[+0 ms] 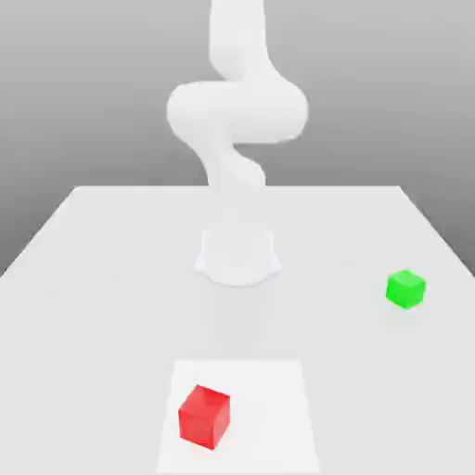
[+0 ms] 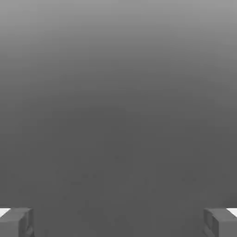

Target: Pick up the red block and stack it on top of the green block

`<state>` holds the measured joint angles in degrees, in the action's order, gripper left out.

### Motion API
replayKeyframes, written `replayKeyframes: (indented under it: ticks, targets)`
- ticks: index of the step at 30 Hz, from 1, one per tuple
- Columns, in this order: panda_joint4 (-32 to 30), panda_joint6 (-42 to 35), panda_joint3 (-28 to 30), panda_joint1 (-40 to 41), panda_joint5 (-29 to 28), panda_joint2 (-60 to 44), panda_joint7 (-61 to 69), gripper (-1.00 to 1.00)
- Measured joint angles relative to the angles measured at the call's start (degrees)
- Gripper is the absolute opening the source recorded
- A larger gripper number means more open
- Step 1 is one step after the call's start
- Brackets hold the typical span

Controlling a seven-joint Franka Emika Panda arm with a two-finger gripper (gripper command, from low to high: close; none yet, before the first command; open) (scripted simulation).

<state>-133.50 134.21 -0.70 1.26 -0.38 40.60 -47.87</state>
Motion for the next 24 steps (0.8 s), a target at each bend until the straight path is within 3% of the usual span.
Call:
replayKeyframes:
  ticks: [15, 24]
  targets:
    - [-10.38, 14.63, -1.77, 5.41, -2.29, -31.55, -12.3, 0.0]
    - [-15.2, 24.43, -1.31, 6.49, -0.63, -50.13, -16.5, 0.0]
